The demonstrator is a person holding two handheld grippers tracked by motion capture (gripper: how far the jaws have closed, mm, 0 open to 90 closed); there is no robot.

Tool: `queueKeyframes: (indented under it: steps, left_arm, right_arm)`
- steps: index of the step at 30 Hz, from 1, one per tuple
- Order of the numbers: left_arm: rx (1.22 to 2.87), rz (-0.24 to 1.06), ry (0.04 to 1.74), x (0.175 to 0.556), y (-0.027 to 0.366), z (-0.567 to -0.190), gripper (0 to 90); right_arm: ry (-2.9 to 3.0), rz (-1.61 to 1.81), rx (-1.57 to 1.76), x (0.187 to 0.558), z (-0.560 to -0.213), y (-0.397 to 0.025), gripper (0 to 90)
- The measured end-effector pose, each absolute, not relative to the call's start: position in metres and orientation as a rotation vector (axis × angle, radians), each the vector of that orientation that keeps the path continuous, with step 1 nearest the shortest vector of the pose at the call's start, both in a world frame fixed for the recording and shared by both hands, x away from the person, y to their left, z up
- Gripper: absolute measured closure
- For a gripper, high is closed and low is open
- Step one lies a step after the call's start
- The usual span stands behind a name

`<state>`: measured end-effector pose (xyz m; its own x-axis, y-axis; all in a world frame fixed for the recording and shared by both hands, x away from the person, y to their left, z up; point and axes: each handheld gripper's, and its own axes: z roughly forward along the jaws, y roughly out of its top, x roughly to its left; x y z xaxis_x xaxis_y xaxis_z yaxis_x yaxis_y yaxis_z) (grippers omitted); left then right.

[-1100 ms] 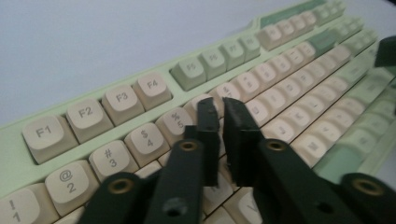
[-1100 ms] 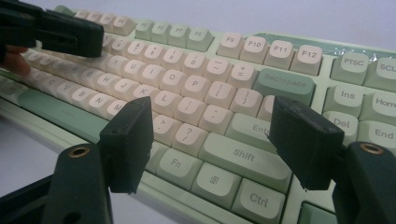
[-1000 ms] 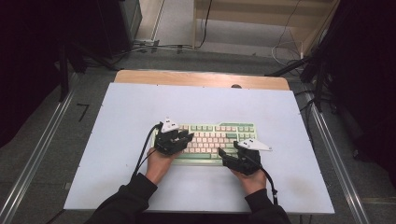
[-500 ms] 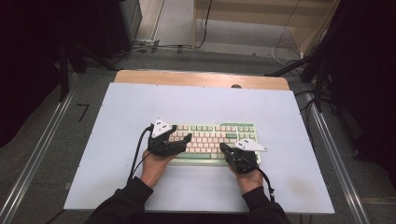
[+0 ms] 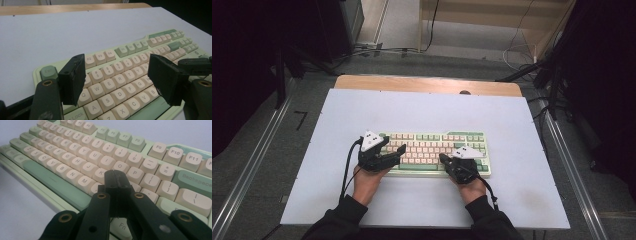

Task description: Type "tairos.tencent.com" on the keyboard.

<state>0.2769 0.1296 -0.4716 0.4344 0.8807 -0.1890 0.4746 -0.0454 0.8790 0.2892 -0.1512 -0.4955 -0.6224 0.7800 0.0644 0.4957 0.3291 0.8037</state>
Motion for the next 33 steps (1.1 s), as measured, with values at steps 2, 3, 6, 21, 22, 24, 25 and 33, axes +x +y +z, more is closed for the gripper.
queueKeyframes:
  steps: [2,3,6,21,22,24,25,33]
  left_arm:
    - [1.681,0.512,1.193,0.2758,0.1316,-0.4714,30.9]
    - [1.680,0.511,1.194,0.2755,0.1323,-0.4715,30.9]
    - [1.678,0.517,1.199,0.2748,0.1342,-0.4714,30.9]
    - [1.690,0.511,1.194,0.2755,0.1328,-0.4725,30.9]
    - [1.690,0.510,1.194,0.2754,0.1329,-0.4725,31.0]
    - [1.689,0.509,1.194,0.2756,0.1329,-0.4729,30.9]
    - [1.688,0.508,1.196,0.2756,0.1329,-0.4732,30.9]
    - [1.695,0.507,1.198,0.2751,0.1326,-0.4739,30.9]
  right_arm:
    - [2.263,1.185,1.143,0.2895,-0.4952,-0.1518,87.8]
    - [2.262,1.183,1.147,0.2896,-0.4949,-0.1522,87.8]
    - [2.269,1.176,1.150,0.2901,-0.4953,-0.1529,87.8]
    - [2.283,1.166,1.150,0.2884,-0.4984,-0.1522,87.7]
    - [2.277,1.177,1.149,0.2882,-0.4977,-0.1527,87.7]
    - [2.266,1.202,1.151,0.2874,-0.4951,-0.1533,83.3]
    - [2.261,1.214,1.151,0.2873,-0.4940,-0.1535,78.7]
    - [2.247,1.264,1.204,0.2912,-0.4915,-0.1568,34.8]
